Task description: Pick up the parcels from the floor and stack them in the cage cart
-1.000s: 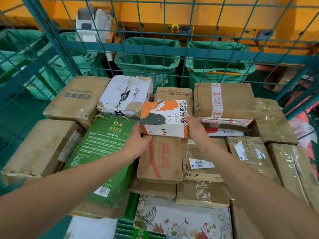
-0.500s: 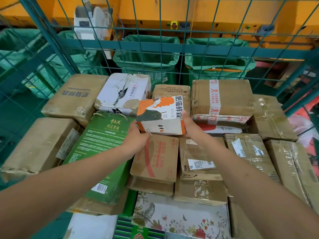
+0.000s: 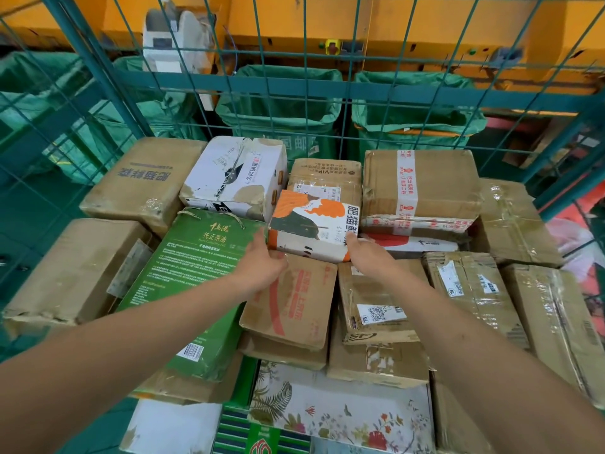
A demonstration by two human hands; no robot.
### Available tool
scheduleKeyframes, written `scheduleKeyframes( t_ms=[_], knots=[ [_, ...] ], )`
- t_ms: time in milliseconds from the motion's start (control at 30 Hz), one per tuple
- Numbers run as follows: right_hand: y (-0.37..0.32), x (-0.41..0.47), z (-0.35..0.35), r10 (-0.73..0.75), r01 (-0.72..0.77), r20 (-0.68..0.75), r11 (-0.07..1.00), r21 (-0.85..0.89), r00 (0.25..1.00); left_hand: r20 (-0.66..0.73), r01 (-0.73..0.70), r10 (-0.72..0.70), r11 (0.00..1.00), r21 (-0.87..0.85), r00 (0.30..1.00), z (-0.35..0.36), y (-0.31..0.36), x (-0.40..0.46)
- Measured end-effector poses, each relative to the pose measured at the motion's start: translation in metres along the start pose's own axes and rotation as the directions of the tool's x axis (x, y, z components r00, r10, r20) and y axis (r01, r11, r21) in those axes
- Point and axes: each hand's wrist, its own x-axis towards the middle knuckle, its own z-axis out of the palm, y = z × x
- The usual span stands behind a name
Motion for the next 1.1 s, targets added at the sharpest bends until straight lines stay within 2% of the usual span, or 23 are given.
scheduleKeyframes(
  t_ms=[67, 133, 200, 267, 333, 467, 567, 667, 733, 867, 1000, 1100],
  knots=[
    [0.000, 0.004, 0.001, 0.026, -0.026, -0.020, 1.000, 0.014, 0.999, 0.011, -0.026, 0.025, 0.997, 0.068, 1.000, 0.001, -0.001, -0.004],
    [0.002, 0.008, 0.003, -0.015, 0.018, -0.074, 0.999, 0.040, 0.997, 0.009, -0.152, 0.156, 0.951, 0.269, 0.988, -0.001, 0.000, -0.007],
    [0.003, 0.006, 0.007, -0.081, 0.083, -0.093, 0.997, 0.011, 0.992, 0.087, -0.260, 0.255, 0.793, 0.551, 0.963, -0.001, 0.000, -0.004],
    [0.003, 0.005, 0.012, -0.110, 0.106, -0.075, 0.993, -0.059, 0.991, 0.177, -0.259, 0.189, 0.707, 0.658, 0.966, 0.002, -0.001, 0.000],
    [0.005, 0.006, 0.015, -0.114, 0.106, -0.078, 0.989, -0.099, 0.990, 0.229, -0.244, 0.116, 0.689, 0.682, 0.966, 0.006, -0.003, 0.002],
    [0.007, 0.007, 0.013, -0.104, 0.097, -0.061, 0.991, -0.097, 0.993, 0.293, -0.281, 0.093, 0.649, 0.707, 0.952, 0.000, -0.001, 0.004],
    [0.012, 0.002, 0.013, -0.110, 0.098, -0.077, 0.984, -0.146, 0.991, 0.409, -0.427, 0.149, 0.487, 0.762, 0.900, 0.000, -0.001, -0.010],
    [0.027, -0.009, 0.014, -0.074, 0.050, -0.089, 0.968, -0.246, 0.993, 0.633, -0.638, 0.129, 0.301, 0.709, 0.763, 0.013, -0.012, -0.032],
    [0.036, -0.018, 0.014, -0.041, 0.016, -0.079, 0.956, -0.293, 0.996, 0.659, -0.664, 0.111, 0.225, 0.713, 0.744, 0.022, -0.018, -0.037],
    [0.040, -0.035, 0.016, 0.019, -0.026, -0.033, 0.973, -0.228, 0.999, 0.570, -0.595, 0.171, 0.224, 0.771, 0.803, 0.035, -0.014, -0.042],
    [0.038, -0.061, 0.020, 0.020, -0.017, 0.012, 0.976, -0.217, 1.000, 0.559, -0.597, 0.213, 0.230, 0.769, 0.802, 0.035, -0.020, -0.050],
    [0.034, -0.094, 0.025, 0.064, -0.062, 0.005, 0.989, -0.135, 0.998, 0.558, -0.604, 0.231, 0.290, 0.742, 0.797, 0.022, -0.020, -0.059]
  ],
)
